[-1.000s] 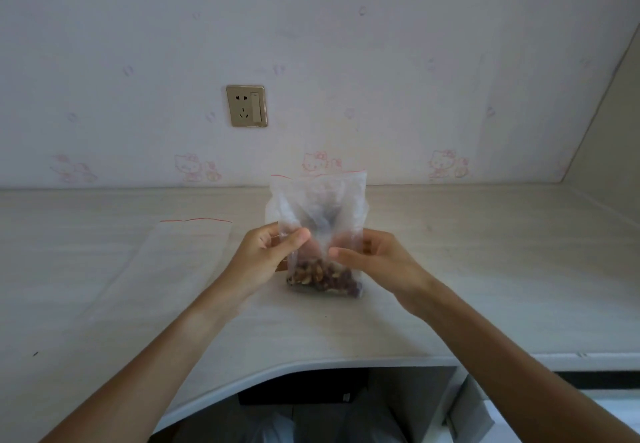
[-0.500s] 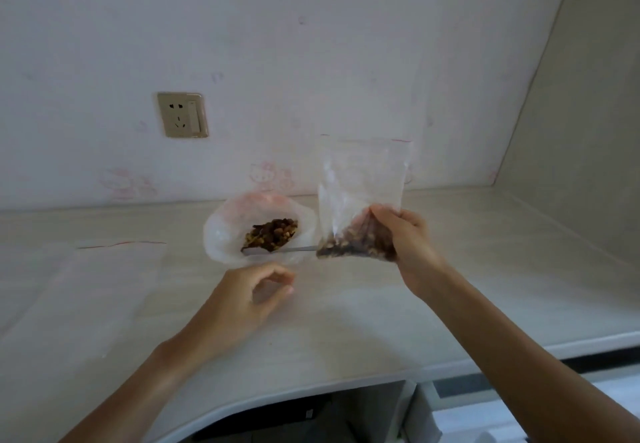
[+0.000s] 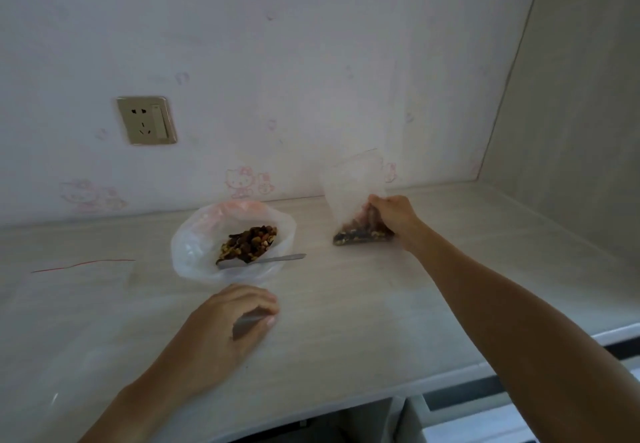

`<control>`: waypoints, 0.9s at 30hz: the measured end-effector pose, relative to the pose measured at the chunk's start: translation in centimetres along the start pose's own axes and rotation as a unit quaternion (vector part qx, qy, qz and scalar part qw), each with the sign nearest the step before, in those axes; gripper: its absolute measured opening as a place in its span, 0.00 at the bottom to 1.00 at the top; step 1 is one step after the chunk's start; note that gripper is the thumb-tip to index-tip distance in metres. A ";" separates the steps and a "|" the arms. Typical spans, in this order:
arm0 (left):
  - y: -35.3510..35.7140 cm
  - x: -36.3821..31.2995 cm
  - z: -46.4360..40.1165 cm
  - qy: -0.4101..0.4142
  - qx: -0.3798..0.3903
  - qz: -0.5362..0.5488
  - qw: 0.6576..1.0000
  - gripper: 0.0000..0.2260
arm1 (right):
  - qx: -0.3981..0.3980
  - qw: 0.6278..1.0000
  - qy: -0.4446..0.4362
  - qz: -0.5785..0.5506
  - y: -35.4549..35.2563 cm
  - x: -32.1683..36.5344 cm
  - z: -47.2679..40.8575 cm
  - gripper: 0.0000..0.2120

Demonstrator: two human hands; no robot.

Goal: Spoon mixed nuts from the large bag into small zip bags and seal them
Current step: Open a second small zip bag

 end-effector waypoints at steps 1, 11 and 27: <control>0.0 -0.1 0.0 0.001 -0.001 0.001 1.000 0.11 | -0.005 1.000 0.009 0.015 -0.1 -0.3 -0.3 0.16; -0.5 -1.0 0.2 -0.039 0.012 0.051 0.998 0.09 | -0.171 0.962 -0.140 0.161 -2.1 2.9 3.7 0.08; -15.5 1.8 7.0 -0.146 -0.265 -0.079 0.950 0.06 | 0.169 0.722 -0.558 0.373 14.8 4.3 21.2 0.10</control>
Point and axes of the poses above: each hand's wrist, its own z-axis away from the middle knuckle, its own y-axis out of the palm, x = y × z, the point moved 3 cm from there along -z, towards the middle knuckle, and after that the axes turned 12 degrees about z, right-handed, at the moved point
